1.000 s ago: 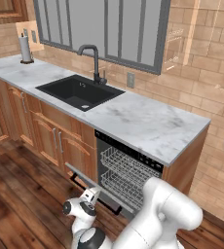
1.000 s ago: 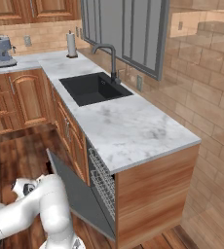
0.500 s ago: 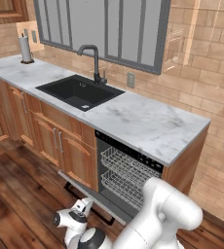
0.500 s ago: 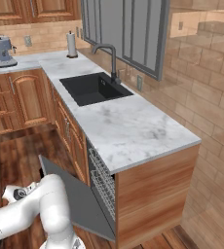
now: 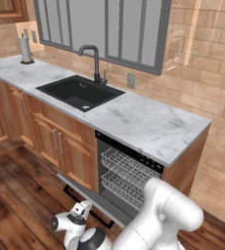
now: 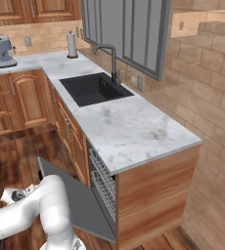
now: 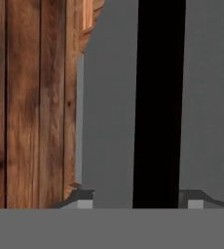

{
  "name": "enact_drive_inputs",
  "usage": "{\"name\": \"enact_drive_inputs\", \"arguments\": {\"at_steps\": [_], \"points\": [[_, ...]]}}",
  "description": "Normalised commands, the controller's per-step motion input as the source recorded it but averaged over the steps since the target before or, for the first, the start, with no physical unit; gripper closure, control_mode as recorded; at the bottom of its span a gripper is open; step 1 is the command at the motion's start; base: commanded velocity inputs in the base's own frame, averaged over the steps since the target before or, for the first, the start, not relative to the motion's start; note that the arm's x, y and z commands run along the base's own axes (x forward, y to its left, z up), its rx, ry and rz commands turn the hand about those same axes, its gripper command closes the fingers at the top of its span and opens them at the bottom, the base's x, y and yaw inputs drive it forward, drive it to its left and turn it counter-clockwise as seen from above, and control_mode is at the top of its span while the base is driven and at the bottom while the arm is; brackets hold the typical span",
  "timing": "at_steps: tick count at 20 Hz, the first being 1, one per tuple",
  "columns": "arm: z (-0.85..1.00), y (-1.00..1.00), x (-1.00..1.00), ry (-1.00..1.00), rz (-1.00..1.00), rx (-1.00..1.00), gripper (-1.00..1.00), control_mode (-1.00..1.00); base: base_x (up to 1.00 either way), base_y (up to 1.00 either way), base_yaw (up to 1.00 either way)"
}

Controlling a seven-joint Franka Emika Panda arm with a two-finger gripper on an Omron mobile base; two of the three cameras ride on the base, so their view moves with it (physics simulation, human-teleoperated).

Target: Open the dishwasher door and pull out the top rack.

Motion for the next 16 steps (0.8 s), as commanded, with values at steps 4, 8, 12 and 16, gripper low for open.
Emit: {"name": "enact_drive_inputs", "arguments": {"at_steps": [4,8,12,16], "points": [[-0.07,0.20,-0.38,-0.04,-0.01,-0.03,-1.00,-1.00,0.00,0.00,0.00],[0.36,0.04,-0.53,-0.13,0.00,0.00,-1.00,-1.00,0.00,0.00,0.00],[0.56,0.01,-0.65,-0.26,0.00,0.00,-1.00,-1.00,0.00,0.00,0.00],[0.53,0.12,-0.77,-0.38,0.00,-0.03,-1.00,-1.00,0.00,0.00,0.00]]}}
